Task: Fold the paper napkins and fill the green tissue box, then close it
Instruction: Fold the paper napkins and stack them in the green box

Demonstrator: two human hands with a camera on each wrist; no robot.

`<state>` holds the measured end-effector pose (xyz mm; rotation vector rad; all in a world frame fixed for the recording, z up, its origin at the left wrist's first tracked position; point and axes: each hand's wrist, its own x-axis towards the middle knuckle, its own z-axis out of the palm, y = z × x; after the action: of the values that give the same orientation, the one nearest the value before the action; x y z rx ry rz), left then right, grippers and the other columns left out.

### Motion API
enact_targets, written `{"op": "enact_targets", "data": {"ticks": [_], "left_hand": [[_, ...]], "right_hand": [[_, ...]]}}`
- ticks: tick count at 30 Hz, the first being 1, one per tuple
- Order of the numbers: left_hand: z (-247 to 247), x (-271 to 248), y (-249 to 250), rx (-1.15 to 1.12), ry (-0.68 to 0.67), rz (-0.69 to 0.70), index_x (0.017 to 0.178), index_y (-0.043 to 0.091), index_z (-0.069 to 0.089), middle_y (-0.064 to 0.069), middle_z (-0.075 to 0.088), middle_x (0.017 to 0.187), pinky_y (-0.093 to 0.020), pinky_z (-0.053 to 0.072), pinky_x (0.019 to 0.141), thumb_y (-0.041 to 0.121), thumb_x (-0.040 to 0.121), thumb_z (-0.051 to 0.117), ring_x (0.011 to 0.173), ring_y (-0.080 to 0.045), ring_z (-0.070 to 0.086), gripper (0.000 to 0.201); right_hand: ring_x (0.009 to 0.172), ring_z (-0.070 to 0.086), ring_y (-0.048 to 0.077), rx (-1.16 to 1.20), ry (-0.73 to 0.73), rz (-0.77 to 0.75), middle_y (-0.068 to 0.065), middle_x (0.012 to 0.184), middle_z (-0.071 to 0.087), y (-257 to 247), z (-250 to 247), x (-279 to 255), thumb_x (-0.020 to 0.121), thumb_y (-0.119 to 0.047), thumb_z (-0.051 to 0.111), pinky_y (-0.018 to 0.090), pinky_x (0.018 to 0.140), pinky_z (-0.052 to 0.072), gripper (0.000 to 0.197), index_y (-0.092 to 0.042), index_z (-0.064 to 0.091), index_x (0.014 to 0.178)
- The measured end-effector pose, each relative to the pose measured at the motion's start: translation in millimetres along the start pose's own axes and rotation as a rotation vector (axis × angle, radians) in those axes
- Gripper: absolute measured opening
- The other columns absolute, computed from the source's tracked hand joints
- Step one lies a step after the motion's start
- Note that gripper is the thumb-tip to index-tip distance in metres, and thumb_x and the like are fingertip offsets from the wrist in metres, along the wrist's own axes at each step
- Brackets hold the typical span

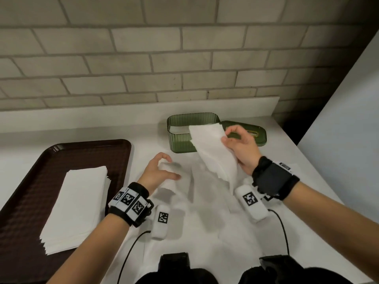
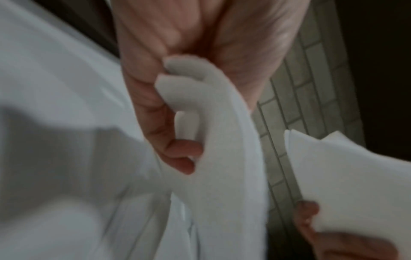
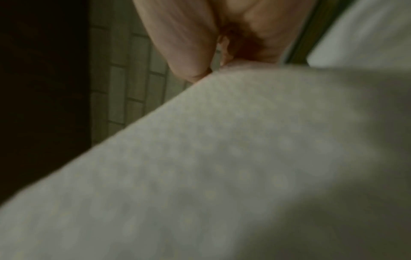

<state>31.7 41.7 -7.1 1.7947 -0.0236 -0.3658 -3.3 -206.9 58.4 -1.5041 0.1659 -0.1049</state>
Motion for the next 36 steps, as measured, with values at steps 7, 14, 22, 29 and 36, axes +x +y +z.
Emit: {"op": "enact_targets", "data": {"ticks": [7,14,22,29,36], "left_hand": [[28.4,-21.3,3.9,-0.520,-0.111,-0.105,0.126,0.010,0.060,-0.012,0.069,0.117,-0.035,0.052,0.088,0.039,0.100,0.040,0.108,-0.024,0.066,0.044],[36.1,-23.0,2.5,-0.422,-0.113,0.002,0.119,0.013,0.063,-0.012,0.069,0.118,-0.048,0.050,0.096,0.013,0.095,0.055,0.111,-0.031,0.064,0.025],[20.3,-23.9,9.9,-0.175,-0.200,0.280,0.136,0.034,0.038,-0.009,0.063,0.123,-0.041,0.056,0.087,-0.007,0.086,0.062,0.108,-0.027,0.065,0.069],[2.3,-27.0,34.2,0.319,-0.300,0.435,0.123,0.034,0.052,0.001,0.072,0.096,-0.029,0.048,0.094,0.012,0.084,0.072,0.099,-0.010,0.065,0.049],[-11.2,-30.4,32.4,0.628,-0.249,0.209,0.082,0.014,0.069,0.000,0.071,0.080,-0.040,0.058,0.060,0.019,0.069,0.085,0.055,-0.015,0.069,0.022]], "right_hand": [[0.082,0.058,0.026,0.033,0.161,0.348,0.020,0.099,0.060,53.4,36.7,7.8,0.091,-0.007,0.062,0.037,0.071,0.047,0.023,-0.022,0.043,0.092],[0.063,0.048,0.013,0.003,0.184,0.355,0.004,0.087,0.050,56.3,50.1,1.5,0.094,-0.008,0.056,0.016,0.043,0.038,0.022,-0.015,0.043,0.110],[0.115,0.050,0.024,-0.277,-0.031,0.138,0.002,0.133,0.043,48.6,23.9,1.5,0.070,-0.023,0.086,0.034,0.099,0.045,0.090,-0.034,0.030,0.139],[0.100,0.069,0.033,-0.301,-0.342,0.090,0.021,0.108,0.071,39.5,-13.0,4.1,0.069,0.007,0.081,0.043,0.091,0.055,0.048,0.003,0.064,0.114],[0.090,0.071,0.024,-0.116,-0.196,0.003,0.012,0.098,0.074,57.6,-28.5,-2.9,0.073,0.011,0.074,0.031,0.077,0.057,0.031,0.000,0.067,0.101]]}}
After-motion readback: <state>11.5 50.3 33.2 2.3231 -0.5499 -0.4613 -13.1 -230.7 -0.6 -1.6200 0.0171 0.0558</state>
